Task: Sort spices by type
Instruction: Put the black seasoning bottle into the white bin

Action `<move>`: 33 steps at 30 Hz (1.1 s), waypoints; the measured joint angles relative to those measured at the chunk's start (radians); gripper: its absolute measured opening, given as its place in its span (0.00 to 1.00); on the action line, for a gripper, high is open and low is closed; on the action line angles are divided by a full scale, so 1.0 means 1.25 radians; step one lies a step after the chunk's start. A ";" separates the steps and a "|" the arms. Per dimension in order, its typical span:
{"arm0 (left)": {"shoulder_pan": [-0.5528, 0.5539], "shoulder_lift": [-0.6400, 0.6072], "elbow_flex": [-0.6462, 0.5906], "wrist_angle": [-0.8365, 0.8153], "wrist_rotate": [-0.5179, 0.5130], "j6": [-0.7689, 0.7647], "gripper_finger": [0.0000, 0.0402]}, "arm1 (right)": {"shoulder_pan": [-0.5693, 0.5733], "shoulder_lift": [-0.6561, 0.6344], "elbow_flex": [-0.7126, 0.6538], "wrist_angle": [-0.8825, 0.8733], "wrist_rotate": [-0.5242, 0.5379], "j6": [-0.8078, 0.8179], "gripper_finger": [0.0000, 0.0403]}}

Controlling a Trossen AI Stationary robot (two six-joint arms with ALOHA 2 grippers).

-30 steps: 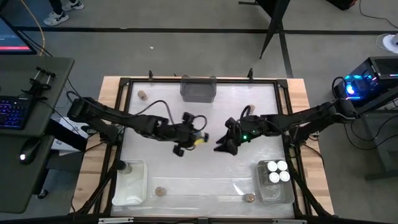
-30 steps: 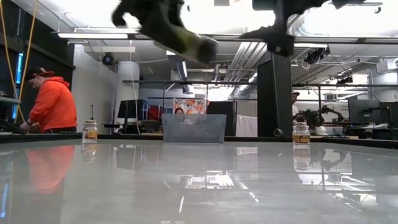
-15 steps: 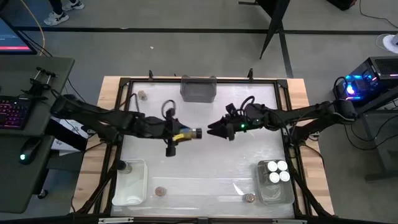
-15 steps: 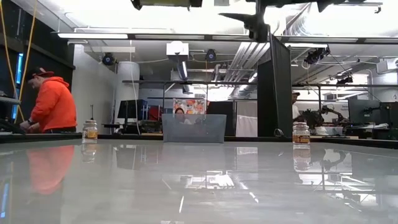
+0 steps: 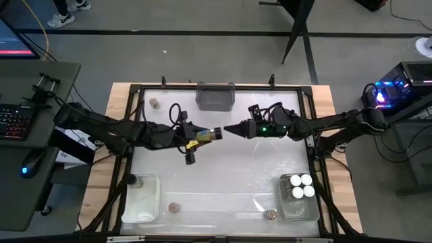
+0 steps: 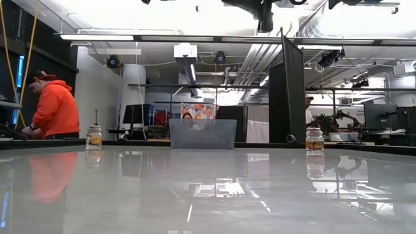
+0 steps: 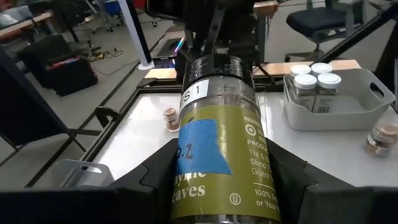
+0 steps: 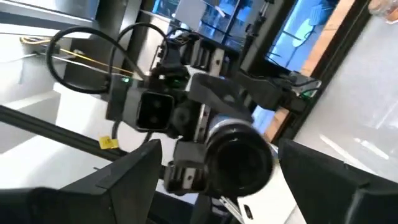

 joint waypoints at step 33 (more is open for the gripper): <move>0.073 0.090 0.000 0.119 0.121 0.078 0.40 | 0.000 0.060 0.000 -0.009 -0.034 0.084 0.79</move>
